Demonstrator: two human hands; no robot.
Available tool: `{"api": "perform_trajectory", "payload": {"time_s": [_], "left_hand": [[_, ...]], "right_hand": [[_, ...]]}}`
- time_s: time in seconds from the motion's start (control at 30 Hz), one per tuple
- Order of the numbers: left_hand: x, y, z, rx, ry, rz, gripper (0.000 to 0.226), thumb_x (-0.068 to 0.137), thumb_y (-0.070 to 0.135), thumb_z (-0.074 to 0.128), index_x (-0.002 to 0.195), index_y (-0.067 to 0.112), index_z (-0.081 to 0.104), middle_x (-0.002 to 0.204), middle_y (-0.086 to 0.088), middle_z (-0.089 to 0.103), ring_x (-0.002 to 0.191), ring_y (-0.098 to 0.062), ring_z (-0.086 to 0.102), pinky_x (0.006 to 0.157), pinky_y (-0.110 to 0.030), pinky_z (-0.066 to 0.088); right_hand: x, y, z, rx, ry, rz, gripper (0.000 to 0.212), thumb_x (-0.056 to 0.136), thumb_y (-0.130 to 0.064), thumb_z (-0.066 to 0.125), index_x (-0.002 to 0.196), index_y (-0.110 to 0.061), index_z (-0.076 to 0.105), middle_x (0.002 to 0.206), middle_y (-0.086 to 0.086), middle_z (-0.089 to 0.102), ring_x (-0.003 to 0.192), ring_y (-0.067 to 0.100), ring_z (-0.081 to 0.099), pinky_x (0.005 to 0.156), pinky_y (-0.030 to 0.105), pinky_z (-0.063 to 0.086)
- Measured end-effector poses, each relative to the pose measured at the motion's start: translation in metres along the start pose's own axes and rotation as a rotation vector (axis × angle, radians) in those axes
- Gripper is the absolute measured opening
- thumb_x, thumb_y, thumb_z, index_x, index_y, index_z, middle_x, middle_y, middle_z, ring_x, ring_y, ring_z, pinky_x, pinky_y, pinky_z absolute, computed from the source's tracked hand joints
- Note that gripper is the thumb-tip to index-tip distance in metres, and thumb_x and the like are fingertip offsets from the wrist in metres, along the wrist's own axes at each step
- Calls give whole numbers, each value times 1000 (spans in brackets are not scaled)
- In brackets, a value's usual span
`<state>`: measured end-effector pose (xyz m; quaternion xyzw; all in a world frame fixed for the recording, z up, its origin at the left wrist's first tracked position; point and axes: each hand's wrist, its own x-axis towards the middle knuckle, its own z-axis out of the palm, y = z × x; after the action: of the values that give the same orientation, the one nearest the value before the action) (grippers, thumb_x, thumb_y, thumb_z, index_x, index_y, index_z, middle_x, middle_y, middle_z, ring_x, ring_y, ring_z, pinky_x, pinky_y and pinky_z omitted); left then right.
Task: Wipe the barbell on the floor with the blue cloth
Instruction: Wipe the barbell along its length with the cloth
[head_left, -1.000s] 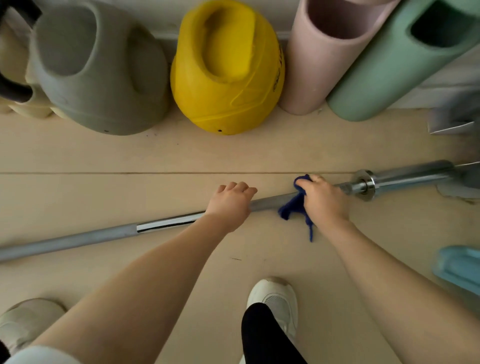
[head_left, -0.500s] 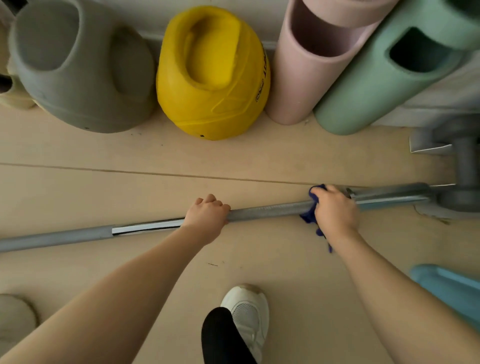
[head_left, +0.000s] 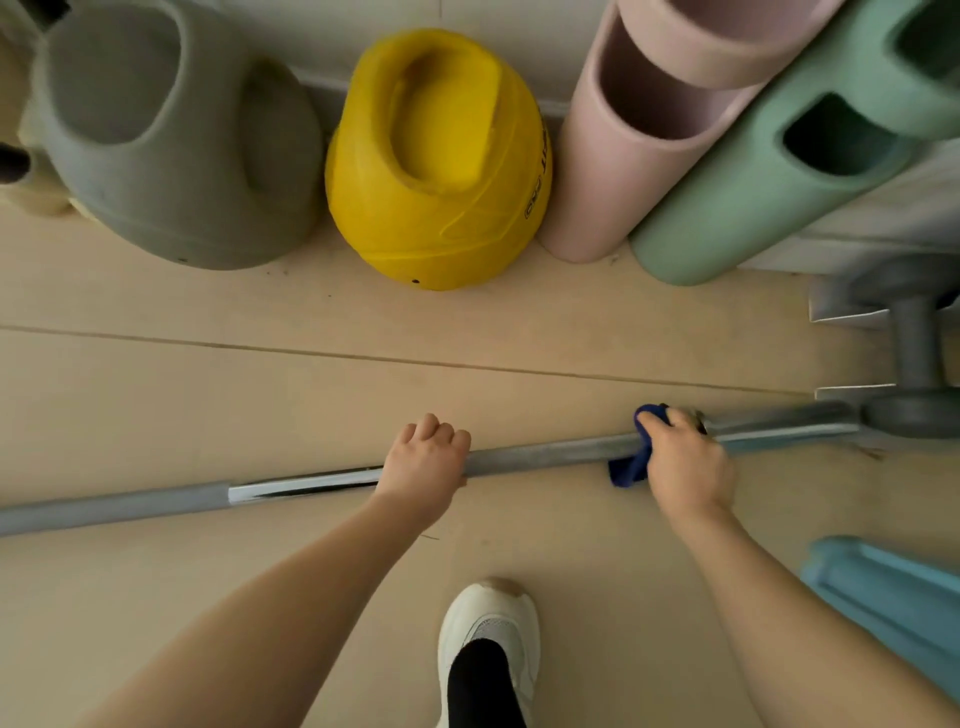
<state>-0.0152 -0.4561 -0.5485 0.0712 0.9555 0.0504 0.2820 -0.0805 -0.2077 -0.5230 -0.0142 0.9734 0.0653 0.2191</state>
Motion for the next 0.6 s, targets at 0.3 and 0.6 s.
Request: {"api": "perform_trajectory", "payload": {"time_s": [0.3,0.6], "left_hand": [[-9,5,6,63,2,75,31,87,29,61,111,11,59,113,-8,55,113,-29,45,90,-33,38],[-10,-4,8,-17,126,68,43,82,36,67,121,20,57,113,0,59,112,-24,50,90,-31,41]], "right_hand": [[-27,-54,1,128,-146,-350,29,82,-13,55,108,-26,58,113,0,57,88,31,64,68,36,50],[-21,-67,12,173,-26,-144,22,85,-7,45,98,-18,59,106,7,58,89,33,62,64,35,46]]}}
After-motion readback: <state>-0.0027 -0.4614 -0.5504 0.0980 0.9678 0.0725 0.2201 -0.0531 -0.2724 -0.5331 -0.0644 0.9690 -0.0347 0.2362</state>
